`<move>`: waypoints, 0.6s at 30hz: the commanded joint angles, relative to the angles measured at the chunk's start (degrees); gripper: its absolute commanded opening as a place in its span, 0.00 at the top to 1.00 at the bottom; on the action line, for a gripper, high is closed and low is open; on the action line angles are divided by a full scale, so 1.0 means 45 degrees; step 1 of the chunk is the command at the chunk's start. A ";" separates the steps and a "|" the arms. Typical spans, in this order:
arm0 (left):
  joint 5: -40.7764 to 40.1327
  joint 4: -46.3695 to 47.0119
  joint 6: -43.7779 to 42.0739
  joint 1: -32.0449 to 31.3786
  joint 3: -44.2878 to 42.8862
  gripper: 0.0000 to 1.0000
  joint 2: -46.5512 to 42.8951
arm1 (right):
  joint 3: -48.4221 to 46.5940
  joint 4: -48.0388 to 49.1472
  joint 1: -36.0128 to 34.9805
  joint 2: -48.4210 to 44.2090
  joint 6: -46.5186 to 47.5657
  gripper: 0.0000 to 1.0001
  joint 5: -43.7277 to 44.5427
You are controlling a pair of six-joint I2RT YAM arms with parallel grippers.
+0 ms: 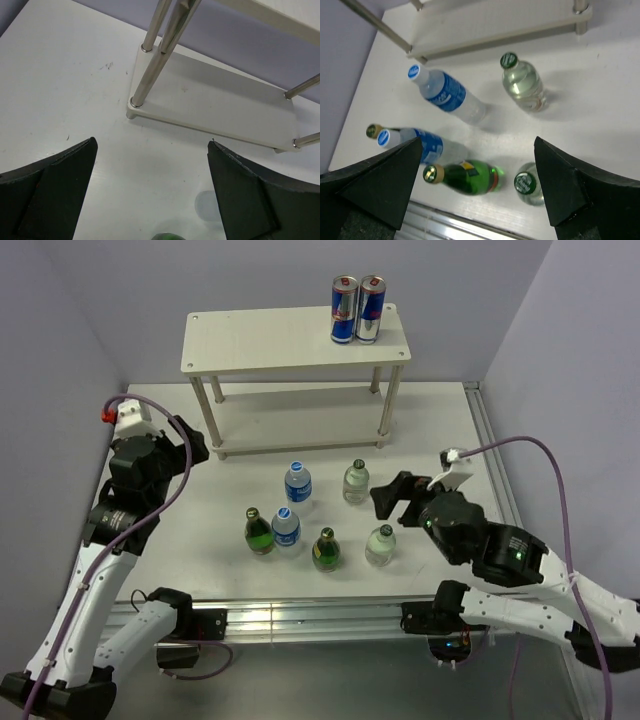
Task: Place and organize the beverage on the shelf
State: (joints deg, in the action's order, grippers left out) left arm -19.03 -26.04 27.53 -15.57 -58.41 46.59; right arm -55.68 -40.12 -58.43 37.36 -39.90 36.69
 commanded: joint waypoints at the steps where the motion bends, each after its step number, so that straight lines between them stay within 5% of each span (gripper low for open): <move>1: -0.0459 0.0260 -0.0394 -0.0035 0.0050 0.01 -0.0255 | 0.0398 -0.1667 -0.1951 0.0056 -0.2454 0.00 0.3387; 9: -0.0421 0.0416 -0.0395 -0.0035 0.0402 0.01 -0.0744 | 0.1222 -0.5083 -0.5424 0.1283 -0.8273 0.00 0.4794; 13: -0.0362 0.0338 -0.0376 -0.0035 0.0363 0.01 -0.0743 | 0.0051 -0.9473 -0.8019 0.4556 -1.4031 0.00 0.5557; 18: -0.0303 0.0416 -0.0395 -0.0035 0.0480 0.01 -0.0997 | 0.0847 -0.9464 -0.8577 0.5895 -1.6189 0.00 0.5187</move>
State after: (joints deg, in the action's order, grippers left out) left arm -20.27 -25.98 26.61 -15.57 -56.47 43.44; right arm -53.04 -70.94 -96.51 63.79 -97.17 56.45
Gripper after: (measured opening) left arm 0.993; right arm 0.997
